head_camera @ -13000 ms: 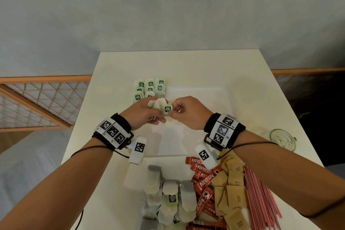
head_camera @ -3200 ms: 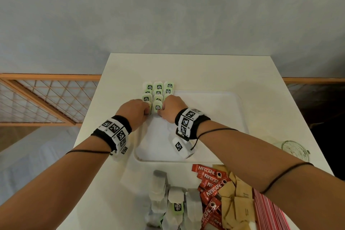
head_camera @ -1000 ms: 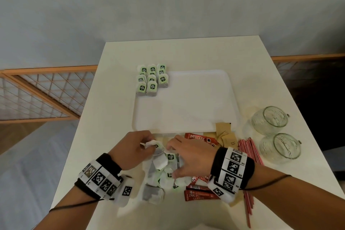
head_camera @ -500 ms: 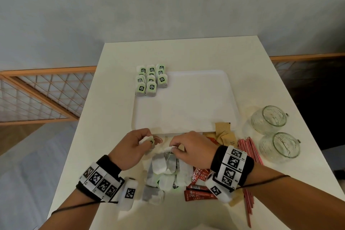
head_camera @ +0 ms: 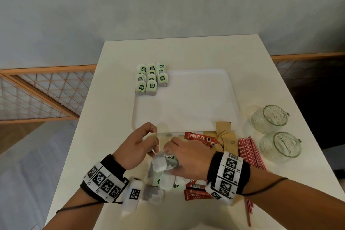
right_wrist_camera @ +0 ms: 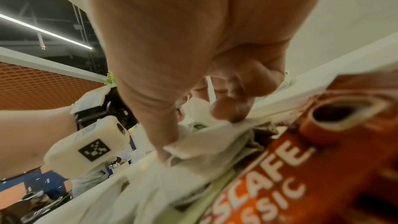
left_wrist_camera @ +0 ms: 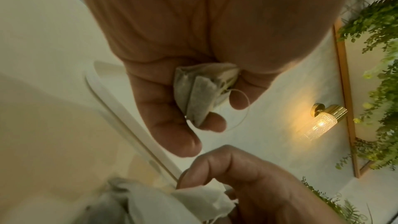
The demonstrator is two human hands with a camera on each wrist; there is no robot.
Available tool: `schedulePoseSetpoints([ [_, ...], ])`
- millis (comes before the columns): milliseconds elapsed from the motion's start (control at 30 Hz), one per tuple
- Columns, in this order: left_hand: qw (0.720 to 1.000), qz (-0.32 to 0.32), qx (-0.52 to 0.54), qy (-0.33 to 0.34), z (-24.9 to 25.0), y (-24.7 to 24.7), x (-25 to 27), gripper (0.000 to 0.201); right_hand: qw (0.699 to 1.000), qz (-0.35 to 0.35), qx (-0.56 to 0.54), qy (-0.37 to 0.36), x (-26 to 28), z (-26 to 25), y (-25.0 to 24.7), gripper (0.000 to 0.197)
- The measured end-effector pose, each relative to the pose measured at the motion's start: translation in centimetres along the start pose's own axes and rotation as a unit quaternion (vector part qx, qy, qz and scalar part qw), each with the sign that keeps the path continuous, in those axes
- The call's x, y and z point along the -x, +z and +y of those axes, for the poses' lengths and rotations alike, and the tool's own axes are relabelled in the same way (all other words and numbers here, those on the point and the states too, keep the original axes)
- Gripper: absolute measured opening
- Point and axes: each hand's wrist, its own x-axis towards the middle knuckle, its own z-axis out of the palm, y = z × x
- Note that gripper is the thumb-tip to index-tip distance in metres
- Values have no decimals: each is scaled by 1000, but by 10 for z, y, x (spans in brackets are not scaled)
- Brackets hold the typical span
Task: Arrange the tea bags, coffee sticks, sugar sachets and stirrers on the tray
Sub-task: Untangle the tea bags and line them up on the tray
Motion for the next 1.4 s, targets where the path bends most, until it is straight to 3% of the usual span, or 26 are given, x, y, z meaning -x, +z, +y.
schedulePoseSetpoints([
  [100, 999, 15, -37, 11, 2, -1, 0, 21, 999, 39, -20, 7, -2, -1, -4, 26],
  [233, 996, 11, -80, 29, 3, -4, 0, 11, 995, 61, -74, 38, -3, 6, -12, 26],
  [500, 997, -14, -63, 47, 7, -9, -4, 31, 959, 103, -262, 24, 2, 20, -48, 16],
  [700, 995, -87, 53, 3, 23, 0, -3, 40, 923, 126, -362, 0, -2, 24, -61, 16],
  [800, 993, -117, 31, 7, 33, 6, 1, 34, 917, 127, -378, 8, -5, 26, -59, 16],
  [933, 996, -89, -11, 11, 34, 8, -3, 25, 920, 149, -360, 32, -8, 28, -55, 15],
  [1100, 999, -27, -12, 13, 27, 8, -9, 17, 896, 166, -407, 65, -8, 32, -46, 17],
  [1300, 998, 43, -13, 33, 20, 7, -17, 14, 875, 94, -465, 98, -7, 26, -43, 45],
  [1400, 997, 70, -11, 30, 20, 9, -20, 12, 879, 97, -455, 101, -9, 24, -44, 45],
])
